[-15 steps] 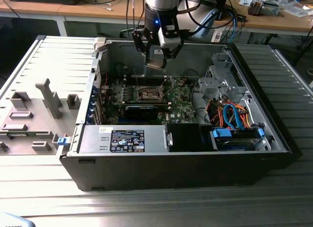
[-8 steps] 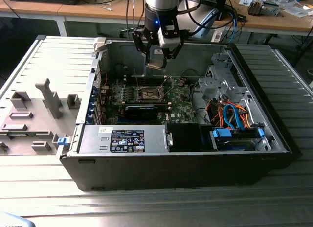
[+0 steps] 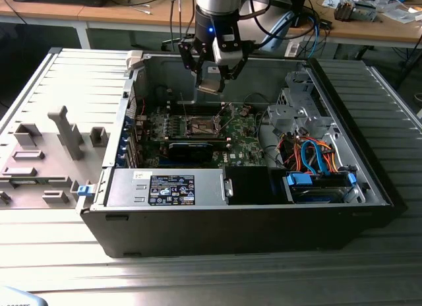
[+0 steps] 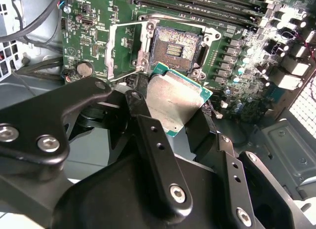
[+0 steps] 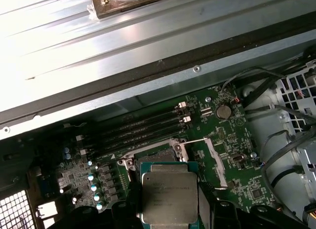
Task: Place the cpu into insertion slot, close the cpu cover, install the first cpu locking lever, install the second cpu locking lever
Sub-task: 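Place the cpu into insertion slot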
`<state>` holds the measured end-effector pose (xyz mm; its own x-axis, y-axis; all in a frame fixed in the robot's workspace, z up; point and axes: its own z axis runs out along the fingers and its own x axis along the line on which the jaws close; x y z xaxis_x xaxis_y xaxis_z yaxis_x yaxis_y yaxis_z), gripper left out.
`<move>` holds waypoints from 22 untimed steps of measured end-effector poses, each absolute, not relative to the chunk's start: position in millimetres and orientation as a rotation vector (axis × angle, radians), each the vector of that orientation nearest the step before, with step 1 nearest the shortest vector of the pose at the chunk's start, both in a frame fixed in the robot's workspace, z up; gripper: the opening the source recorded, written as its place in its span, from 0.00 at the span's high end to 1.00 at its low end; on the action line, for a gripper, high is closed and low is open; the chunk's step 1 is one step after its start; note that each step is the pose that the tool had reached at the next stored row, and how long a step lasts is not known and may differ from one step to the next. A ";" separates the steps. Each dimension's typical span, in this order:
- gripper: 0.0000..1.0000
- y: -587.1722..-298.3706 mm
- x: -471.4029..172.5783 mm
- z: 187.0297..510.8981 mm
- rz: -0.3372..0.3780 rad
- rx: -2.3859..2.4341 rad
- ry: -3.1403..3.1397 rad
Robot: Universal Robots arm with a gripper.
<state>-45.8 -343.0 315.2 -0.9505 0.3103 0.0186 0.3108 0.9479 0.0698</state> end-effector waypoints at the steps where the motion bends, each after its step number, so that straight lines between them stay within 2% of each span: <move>1: 0.45 -343.0 -45.8 315.1 -0.113 -0.500 -3.092; 22: 0.45 -343.0 -45.8 313.4 -0.097 -0.603 -3.078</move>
